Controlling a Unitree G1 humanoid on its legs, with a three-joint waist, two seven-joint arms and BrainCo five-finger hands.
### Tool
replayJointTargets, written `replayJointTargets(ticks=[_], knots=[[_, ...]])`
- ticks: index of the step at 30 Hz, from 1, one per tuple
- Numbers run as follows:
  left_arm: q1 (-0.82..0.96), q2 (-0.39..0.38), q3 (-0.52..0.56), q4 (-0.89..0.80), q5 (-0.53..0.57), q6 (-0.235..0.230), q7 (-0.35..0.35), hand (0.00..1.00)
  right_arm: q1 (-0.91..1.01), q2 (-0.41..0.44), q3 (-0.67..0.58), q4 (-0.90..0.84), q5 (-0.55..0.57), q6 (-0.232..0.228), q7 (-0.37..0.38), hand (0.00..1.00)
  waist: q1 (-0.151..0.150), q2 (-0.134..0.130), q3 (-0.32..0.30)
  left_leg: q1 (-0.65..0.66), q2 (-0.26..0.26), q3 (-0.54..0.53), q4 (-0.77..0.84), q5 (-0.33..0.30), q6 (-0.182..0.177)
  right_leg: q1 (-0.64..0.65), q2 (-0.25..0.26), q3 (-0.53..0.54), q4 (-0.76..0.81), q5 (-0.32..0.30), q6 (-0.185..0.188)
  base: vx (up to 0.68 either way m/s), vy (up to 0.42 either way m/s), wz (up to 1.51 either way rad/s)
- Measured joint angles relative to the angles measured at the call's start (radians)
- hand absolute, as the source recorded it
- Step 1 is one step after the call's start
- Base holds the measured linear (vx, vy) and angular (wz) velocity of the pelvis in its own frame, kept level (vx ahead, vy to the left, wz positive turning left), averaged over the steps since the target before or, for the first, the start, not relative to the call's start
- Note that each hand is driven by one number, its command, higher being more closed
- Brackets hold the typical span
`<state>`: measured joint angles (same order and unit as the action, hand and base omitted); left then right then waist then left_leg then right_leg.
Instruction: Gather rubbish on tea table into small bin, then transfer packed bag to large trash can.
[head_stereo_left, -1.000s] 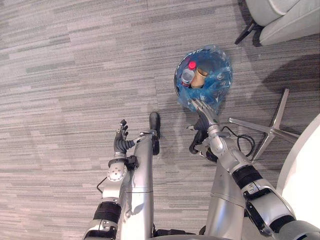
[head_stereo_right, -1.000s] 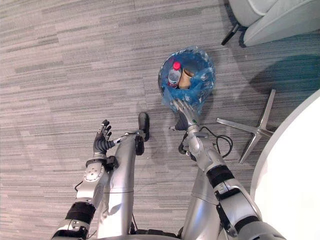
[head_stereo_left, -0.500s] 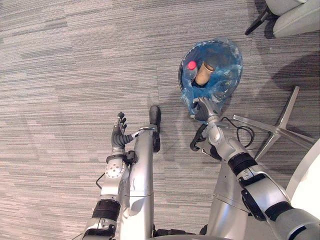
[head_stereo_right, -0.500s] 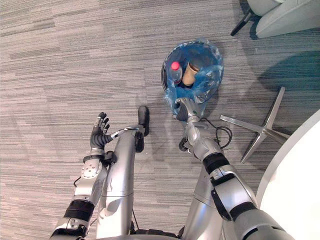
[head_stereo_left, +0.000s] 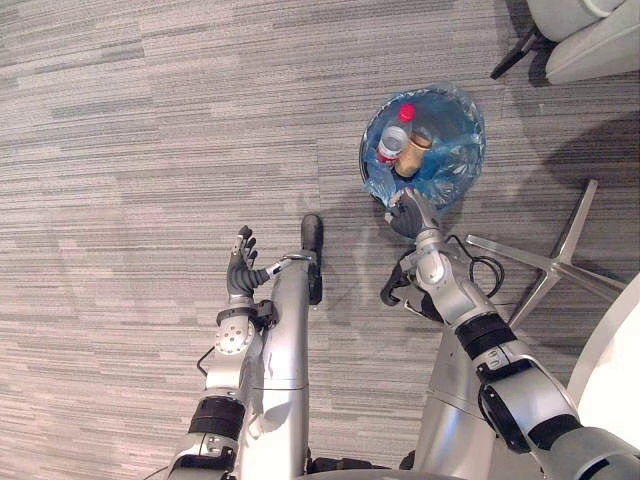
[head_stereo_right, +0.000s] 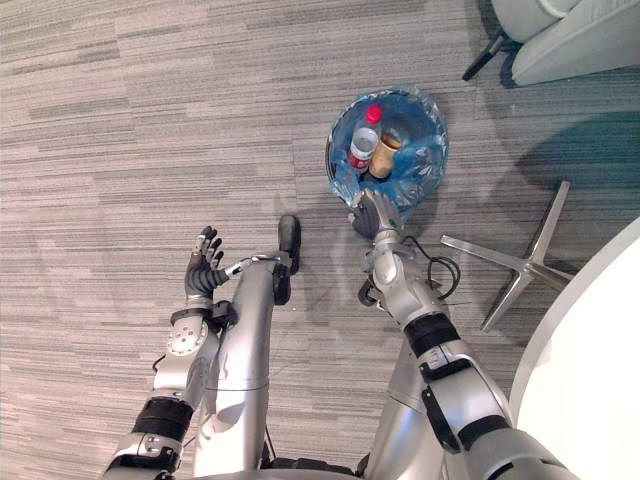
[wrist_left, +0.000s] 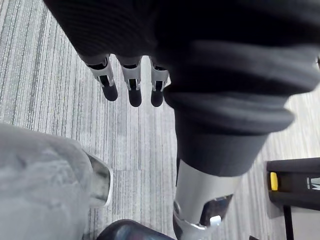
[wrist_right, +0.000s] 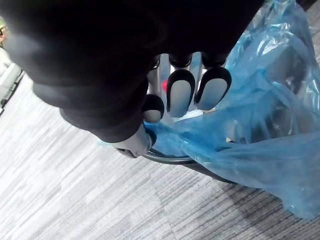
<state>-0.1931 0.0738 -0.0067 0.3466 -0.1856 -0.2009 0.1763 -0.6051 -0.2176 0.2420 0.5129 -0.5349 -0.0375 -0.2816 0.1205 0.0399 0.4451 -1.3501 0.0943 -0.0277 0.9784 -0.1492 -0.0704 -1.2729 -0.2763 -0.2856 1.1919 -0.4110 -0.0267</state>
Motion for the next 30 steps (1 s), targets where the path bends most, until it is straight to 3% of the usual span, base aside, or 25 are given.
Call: replayJointTargets(ticks=[9,16,25,30], knots=[[0.011,-0.023,-0.025,-0.001,0.002,0.01,-0.003,0.0,0.121,0.076,-0.034,-0.108,0.214,-0.04,0.018,1.0,-0.002,-0.004,-0.002,0.174,0.01,-0.002,-0.125,0.024,-0.021,0.175,0.028,-0.032,-0.12,0.021,-0.032,0.01,0.006,-0.01],[0.021,-0.025,-0.041,0.002,0.005,0.023,-0.018,0.0,0.208,0.122,-0.045,-0.189,0.428,-0.094,0.052,1.0,-0.029,-0.009,-0.005,0.356,0.021,-0.005,-0.272,0.063,-0.032,0.355,0.056,-0.067,-0.256,0.051,-0.04,0.06,-0.02,0.0],[0.139,-0.024,-0.079,0.028,0.006,0.029,-0.047,0.0,0.383,0.187,-0.042,-0.228,0.656,-0.113,0.112,1.0,-0.034,-0.069,-0.047,0.649,0.026,0.032,-0.463,0.086,-0.024,0.637,0.09,-0.072,-0.461,0.1,-0.002,0.06,0.006,-0.07],[0.206,-0.02,-0.113,0.057,0.029,0.035,-0.05,0.0,0.478,0.212,-0.037,-0.278,0.724,-0.118,0.145,1.0,-0.035,-0.084,-0.125,0.799,0.02,0.059,-0.577,0.102,-0.013,0.778,0.101,-0.072,-0.582,0.131,0.011,0.07,0.029,-0.06]])
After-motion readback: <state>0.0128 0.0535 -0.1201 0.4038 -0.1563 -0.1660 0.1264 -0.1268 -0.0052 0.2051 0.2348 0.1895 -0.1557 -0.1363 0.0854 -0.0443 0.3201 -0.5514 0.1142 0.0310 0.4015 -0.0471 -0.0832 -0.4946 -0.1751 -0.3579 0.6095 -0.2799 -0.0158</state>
